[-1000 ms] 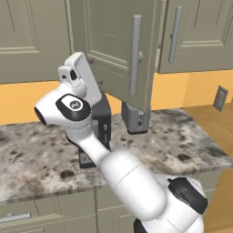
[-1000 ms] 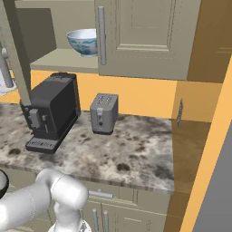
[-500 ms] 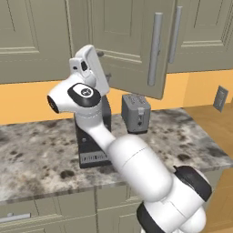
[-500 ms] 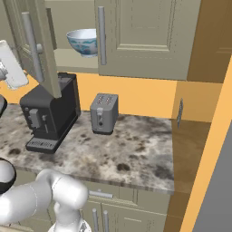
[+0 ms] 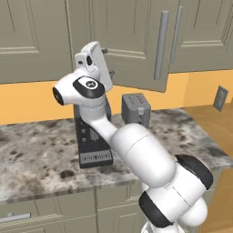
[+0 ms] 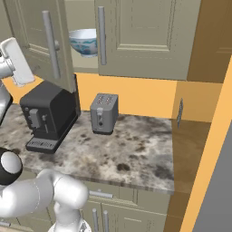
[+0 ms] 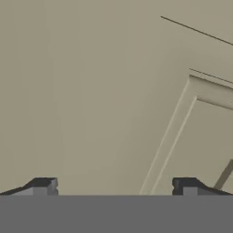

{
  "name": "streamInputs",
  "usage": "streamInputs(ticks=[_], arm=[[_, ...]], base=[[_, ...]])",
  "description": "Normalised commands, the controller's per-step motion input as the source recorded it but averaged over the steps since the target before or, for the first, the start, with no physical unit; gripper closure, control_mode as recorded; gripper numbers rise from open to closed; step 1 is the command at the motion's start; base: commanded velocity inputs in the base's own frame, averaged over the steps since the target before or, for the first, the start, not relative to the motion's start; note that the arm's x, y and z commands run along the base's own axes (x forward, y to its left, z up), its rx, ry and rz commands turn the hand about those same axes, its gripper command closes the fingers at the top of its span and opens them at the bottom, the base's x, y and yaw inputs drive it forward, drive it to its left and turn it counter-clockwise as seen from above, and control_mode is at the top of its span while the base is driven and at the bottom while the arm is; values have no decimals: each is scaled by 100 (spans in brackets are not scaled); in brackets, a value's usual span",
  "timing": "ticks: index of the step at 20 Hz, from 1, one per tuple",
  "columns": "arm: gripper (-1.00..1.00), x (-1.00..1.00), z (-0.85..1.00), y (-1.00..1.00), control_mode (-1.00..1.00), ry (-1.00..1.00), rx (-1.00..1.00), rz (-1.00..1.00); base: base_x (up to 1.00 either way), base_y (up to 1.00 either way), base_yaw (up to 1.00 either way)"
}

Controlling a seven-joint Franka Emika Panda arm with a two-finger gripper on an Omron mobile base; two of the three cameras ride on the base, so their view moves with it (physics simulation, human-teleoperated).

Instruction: Open the cabinet. Pick the bowls from the counter and place them in the cabinet. Then close the cabinet.

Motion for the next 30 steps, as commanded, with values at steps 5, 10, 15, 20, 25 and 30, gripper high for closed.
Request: streamInputs(ticks=[5,10,15,20,25,30], arm=[[-100,75,1,-44,-100,0,5,3],[-100,84,0,-42,-100,0,5,4],[-100,86,0,-43,-100,0,3,6],[-100,78,0,-42,-100,0,2,7],[-100,60,0,-42,-100,0,1,7],[-100,32,0,-42,-100,0,0,6]], base=[[0,0,0],[0,0,0],[0,0,0],[0,0,0],[0,0,0],[0,0,0]])
